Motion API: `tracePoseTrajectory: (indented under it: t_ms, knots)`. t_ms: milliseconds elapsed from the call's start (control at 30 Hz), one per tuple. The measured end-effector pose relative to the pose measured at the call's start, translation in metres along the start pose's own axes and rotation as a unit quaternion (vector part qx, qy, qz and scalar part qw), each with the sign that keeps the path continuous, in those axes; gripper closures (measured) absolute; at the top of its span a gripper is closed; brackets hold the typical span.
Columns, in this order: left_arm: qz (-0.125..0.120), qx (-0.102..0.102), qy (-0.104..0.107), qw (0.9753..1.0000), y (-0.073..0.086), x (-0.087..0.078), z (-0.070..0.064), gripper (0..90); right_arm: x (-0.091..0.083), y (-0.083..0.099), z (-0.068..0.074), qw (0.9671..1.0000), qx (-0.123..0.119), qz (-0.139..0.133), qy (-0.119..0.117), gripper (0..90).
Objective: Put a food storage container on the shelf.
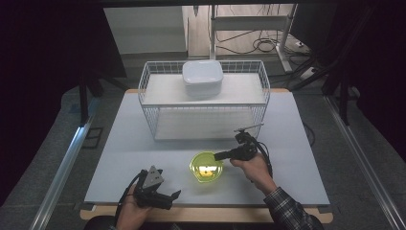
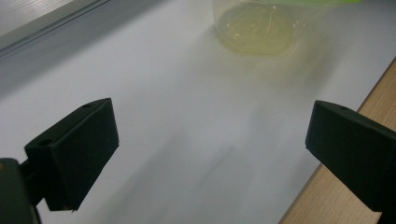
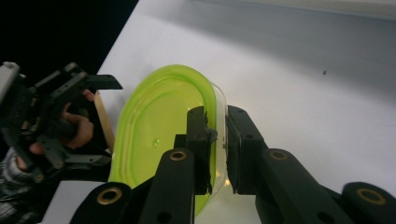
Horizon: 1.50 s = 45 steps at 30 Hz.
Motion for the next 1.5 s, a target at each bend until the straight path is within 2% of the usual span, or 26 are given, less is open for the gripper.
tracePoseTrajectory:
  t_ms: [33,233,600,900,1033,1500]
  knots:
    - [0.0,-0.001,0.0,1.0,0.0,0.0,0.0,2.3,-0.001,0.0,0.003,0.9999,0.009,-0.004,-0.01,81.4]
    - [-0.001,0.0,-0.001,1.0,0.0,0.0,0.0,2.3,-0.005,-0.003,0.006,0.9999,-0.006,-0.012,-0.001,81.7]
    - [-0.013,-0.01,-0.008,0.9998,-0.003,-0.002,0.004,2.3,-0.022,-0.013,0.013,0.999,-0.002,-0.044,-0.012,81.7]
    - [-0.017,-0.014,-0.012,0.9997,-0.003,-0.003,0.005,2.1,-0.042,-0.032,0.027,0.9973,-0.002,-0.071,-0.019,81.8]
    - [-0.018,-0.016,-0.013,0.9996,-0.003,-0.003,0.006,2.0,-0.051,-0.043,0.037,0.9964,-0.003,-0.081,-0.026,81.7]
    - [-0.014,-0.013,-0.011,0.9998,-0.003,-0.002,0.006,2.0,-0.068,-0.076,0.064,0.994,-0.022,-0.102,-0.031,81.8]
Point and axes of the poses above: each handheld gripper's, and its own axes: x roughly forward along the jaws, y roughly out of its underside, z roughly to its left, the point moved 8 cm from there along x, roughly forward along the jaws, and after that the axes turned 12 degrees about -z, right-handed, at the moved point
